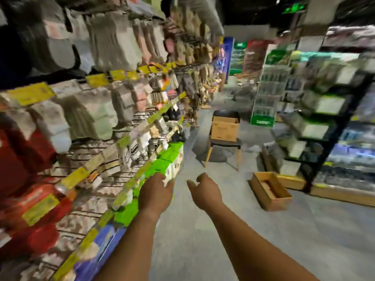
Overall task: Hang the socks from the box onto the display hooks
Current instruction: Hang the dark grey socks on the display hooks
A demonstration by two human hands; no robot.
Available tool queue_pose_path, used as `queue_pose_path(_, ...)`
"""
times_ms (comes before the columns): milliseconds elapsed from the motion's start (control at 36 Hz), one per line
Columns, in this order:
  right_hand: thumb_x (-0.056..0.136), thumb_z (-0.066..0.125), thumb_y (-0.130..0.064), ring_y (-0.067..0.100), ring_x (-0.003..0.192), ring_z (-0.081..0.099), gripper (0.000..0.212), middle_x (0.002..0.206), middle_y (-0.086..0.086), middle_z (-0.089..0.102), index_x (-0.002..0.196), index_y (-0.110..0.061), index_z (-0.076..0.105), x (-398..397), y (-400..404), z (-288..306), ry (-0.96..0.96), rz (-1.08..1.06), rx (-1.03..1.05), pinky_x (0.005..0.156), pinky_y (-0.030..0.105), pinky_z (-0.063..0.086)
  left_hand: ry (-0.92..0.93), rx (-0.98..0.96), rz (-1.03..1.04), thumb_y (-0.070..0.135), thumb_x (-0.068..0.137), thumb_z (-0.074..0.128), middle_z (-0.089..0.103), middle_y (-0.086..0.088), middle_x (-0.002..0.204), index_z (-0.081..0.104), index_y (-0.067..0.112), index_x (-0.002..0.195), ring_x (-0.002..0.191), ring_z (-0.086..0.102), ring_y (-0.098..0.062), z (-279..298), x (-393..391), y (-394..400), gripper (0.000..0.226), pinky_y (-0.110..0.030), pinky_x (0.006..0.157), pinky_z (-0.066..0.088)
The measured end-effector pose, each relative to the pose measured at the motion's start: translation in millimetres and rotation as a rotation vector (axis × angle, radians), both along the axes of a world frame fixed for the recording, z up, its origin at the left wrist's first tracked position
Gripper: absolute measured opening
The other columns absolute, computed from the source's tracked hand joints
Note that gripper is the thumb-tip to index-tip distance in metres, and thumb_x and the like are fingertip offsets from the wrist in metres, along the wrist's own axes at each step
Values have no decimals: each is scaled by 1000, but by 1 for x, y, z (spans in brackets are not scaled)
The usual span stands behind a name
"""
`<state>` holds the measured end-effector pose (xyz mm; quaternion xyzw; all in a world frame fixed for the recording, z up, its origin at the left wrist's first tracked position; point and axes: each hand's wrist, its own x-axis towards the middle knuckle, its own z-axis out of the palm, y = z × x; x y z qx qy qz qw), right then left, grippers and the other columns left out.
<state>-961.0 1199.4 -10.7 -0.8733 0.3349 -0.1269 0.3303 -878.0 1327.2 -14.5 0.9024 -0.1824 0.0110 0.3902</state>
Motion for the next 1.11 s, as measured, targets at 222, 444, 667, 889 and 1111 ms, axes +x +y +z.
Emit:
queue_pose_path(222, 97, 53, -48, 32, 119, 54, 47, 126, 12, 60, 124, -10, 52, 62, -111, -10, 56, -139, 3, 96, 38, 44, 86, -30, -184, 33, 92, 68, 72, -12, 111, 67, 11, 115, 109, 64, -33, -15, 74, -134, 32, -36, 86, 47)
queue_pose_path(444, 98, 49, -51, 30, 116, 57, 48, 127, 11, 59, 125, -11, 52, 169, -219, -8, 72, -245, 17, 90, 35, 45, 77, 55, -295, 40, 93, 63, 69, -6, 120, 63, 17, 118, 114, 61, -32, -11, 201, -252, 34, -36, 91, 49)
queue_pose_path(667, 98, 50, -49, 28, 113, 59, 47, 124, 10, 62, 124, -10, 53, 255, -342, -24, 66, -331, 75, 87, 34, 45, 100, 137, -382, 46, 93, 60, 69, -7, 117, 62, 21, 113, 110, 62, -30, -27, 299, -375, 33, -37, 91, 50)
queue_pose_path(889, 98, 50, -48, 30, 113, 58, 44, 123, 11, 61, 120, -10, 53, 360, -490, -53, 80, -307, 125, 87, 35, 45, 78, 186, -378, 44, 95, 59, 70, -7, 114, 63, 18, 116, 110, 63, -32, -48, 403, -527, 34, -34, 85, 50)
queue_pose_path(1111, 98, 49, -48, 29, 115, 57, 45, 125, 11, 59, 123, -10, 52, 459, -643, -49, 153, -246, 131, 89, 35, 45, 138, 166, -300, 46, 94, 61, 69, -5, 115, 62, 20, 115, 110, 63, -31, -48, 507, -674, 33, -34, 84, 50)
